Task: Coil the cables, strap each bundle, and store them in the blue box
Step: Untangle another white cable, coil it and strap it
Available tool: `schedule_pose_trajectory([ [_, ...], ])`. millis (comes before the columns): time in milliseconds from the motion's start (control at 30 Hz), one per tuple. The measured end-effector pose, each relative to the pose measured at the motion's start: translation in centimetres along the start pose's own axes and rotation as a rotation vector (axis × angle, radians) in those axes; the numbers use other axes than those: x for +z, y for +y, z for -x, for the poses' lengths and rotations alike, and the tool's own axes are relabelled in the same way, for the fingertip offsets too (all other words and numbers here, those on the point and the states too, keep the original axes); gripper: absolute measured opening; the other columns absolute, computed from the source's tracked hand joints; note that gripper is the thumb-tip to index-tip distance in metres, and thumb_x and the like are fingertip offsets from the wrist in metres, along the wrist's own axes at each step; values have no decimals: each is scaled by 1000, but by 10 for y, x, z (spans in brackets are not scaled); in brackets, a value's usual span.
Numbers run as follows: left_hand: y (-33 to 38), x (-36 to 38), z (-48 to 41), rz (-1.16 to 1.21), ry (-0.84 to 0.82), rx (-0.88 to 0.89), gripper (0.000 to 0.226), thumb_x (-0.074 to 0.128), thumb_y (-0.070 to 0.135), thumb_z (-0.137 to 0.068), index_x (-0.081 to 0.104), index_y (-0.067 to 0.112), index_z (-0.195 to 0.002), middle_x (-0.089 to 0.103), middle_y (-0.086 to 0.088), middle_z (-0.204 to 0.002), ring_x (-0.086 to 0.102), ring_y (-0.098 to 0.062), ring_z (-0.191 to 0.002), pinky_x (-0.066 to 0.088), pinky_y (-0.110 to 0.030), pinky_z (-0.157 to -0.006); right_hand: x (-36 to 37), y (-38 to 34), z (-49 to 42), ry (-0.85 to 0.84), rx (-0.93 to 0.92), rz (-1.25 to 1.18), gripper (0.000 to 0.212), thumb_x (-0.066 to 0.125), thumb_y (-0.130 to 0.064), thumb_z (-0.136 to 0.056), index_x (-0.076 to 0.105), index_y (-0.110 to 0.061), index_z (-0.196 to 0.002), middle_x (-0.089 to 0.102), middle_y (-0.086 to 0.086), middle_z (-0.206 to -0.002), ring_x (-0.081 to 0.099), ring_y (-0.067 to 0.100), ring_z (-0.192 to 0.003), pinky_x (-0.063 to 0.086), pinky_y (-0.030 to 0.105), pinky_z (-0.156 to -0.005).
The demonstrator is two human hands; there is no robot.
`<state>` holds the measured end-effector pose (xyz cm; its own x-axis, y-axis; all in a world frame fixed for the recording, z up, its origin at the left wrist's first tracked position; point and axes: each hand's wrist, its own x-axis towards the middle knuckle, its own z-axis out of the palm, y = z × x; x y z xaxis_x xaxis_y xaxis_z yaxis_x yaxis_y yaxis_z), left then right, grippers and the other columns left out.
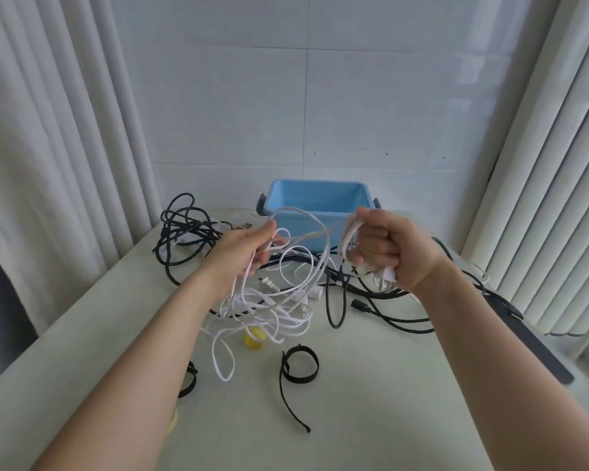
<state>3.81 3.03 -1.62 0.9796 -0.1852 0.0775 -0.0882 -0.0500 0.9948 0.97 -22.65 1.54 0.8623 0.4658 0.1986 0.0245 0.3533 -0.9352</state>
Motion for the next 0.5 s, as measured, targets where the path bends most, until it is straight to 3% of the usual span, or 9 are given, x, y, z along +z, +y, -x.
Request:
schedule_pose_trajectory([
  [100, 0, -4, 3, -86, -143, 42, 34, 67, 36, -89, 73, 8, -106, 46, 8, -59, 34, -7, -51, 25, -16, -49, -10, -5, -3, 266, -75, -242, 50, 60, -23, -89, 30, -24, -49, 21, -9, -37, 19, 7, -29, 43, 25, -53],
  [200, 0, -7, 6, -199, -166, 46, 16, 71, 12, -90, 74, 2, -102, 55, 7, -58, 39, -5, -50, 31, -14, -46, -22, -6, -4, 465, -129, -333, 53, 57, -22, -94, 32, -23, -48, 20, -8, -40, 18, 8, -31, 45, 22, -56],
  [267, -1, -11, 5, -301, -83, 28, 7, 70, 6, -89, 75, 1, -89, 58, 1, -59, 46, -9, -51, 37, -15, -46, -32, -8, -1, 547, -165, -398, 53, 57, -21, -95, 32, -23, -48, 20, -8, -41, 18, 8, -33, 41, 21, -61],
  [367, -2, -13, 1, -313, 64, 11, 20, 67, 3, -88, 72, 8, -69, 61, -1, -55, 53, -11, -50, 44, -18, -48, -45, -7, 0, 628, -204, -446, 53, 56, -19, -96, 30, -23, -49, 22, -9, -41, 18, 8, -34, 32, 20, -63],
  [500, -7, -24, -2, -398, 417, 52, 13, 70, 13, -83, 73, 17, -71, 63, 3, -54, 55, -16, -55, 44, -27, -60, -59, -12, 6, 727, -270, -608, 54, 52, -14, -94, 30, -21, -45, 23, -9, -37, 20, 7, -29, 34, 15, -41],
])
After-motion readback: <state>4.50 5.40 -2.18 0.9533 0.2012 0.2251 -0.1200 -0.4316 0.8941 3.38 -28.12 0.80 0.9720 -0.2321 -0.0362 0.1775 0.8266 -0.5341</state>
